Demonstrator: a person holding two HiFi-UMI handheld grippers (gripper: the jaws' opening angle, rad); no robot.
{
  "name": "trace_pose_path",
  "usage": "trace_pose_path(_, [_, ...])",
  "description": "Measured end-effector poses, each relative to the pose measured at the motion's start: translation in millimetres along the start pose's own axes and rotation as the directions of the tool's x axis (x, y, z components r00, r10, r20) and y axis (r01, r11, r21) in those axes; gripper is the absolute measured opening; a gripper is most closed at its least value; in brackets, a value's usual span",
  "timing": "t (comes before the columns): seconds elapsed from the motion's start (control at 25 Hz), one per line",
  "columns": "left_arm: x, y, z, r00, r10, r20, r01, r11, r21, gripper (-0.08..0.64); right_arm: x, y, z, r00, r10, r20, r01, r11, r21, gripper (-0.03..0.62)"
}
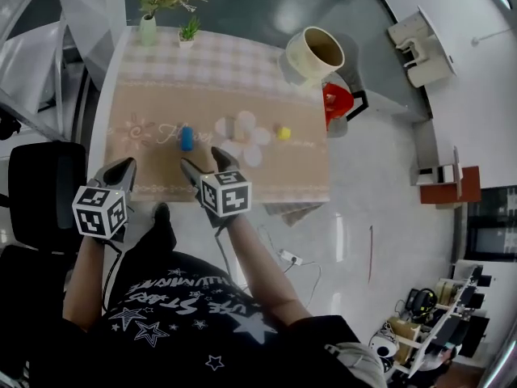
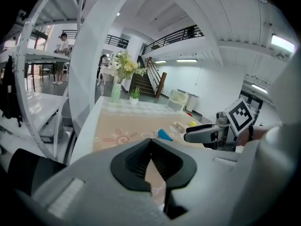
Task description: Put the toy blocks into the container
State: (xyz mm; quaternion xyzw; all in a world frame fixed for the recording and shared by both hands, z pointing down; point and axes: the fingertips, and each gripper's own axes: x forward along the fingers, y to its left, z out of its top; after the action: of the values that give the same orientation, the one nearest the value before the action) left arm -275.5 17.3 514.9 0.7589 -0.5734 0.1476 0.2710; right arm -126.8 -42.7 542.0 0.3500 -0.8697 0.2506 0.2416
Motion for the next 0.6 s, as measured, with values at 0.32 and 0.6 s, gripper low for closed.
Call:
trace_pose_path(0.32, [26.0,29.8,1.0,0.999,-0.010,-0.044,0.008,0.999,-0.032,0.009,57.3,-2.4,2.0,0.994,0.004,-0.108,-0.004,1.000,0.000,0.346])
trace_pose_path(0.6, [42.3,44.9,9.0,0.998,-0.030,-0.062,0.028,0.999,-0.034,0.009,83.4,-10.7,-0.9,0.981,-0.053,-0.184,0.051,0.999,-0.015,0.318])
